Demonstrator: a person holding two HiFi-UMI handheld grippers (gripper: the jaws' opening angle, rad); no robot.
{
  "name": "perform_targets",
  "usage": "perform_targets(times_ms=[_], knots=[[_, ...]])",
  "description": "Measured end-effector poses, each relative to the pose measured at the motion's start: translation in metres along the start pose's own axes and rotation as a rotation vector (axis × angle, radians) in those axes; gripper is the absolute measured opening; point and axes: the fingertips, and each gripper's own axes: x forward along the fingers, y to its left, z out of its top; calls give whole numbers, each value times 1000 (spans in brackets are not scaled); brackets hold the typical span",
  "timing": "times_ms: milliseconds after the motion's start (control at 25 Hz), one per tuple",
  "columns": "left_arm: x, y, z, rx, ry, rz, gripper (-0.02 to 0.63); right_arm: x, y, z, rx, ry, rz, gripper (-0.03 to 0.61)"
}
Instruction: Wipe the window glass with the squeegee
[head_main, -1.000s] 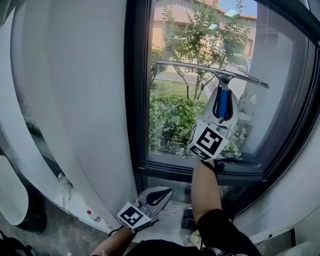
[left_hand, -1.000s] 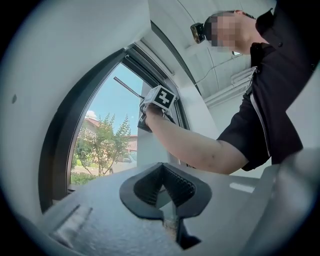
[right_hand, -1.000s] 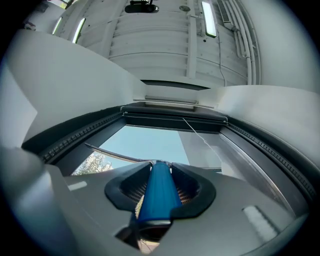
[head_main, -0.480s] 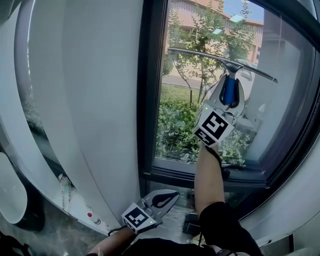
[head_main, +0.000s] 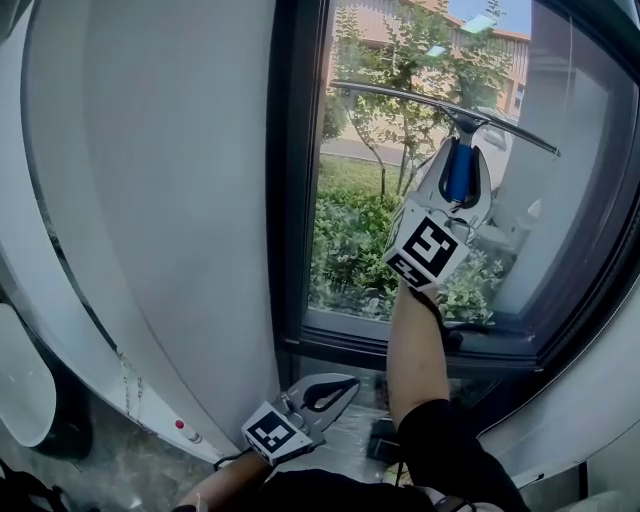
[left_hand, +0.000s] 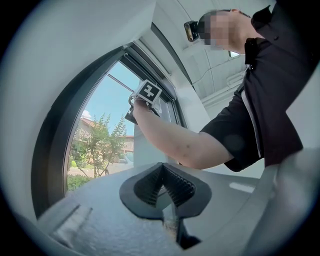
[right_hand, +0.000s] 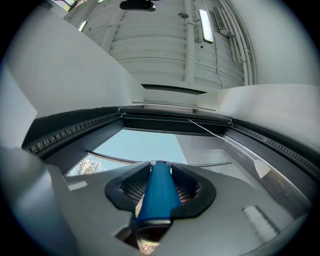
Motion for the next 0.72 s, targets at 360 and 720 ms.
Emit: perform_targets(times_ms=[360,720], knots=[[-2,0,-6,-22,20,11,-2,-10,6,-5,19,3,19,133],[-4,-2,-6,-23,32,14,-2,-23,6,-11,13,19,31,133]])
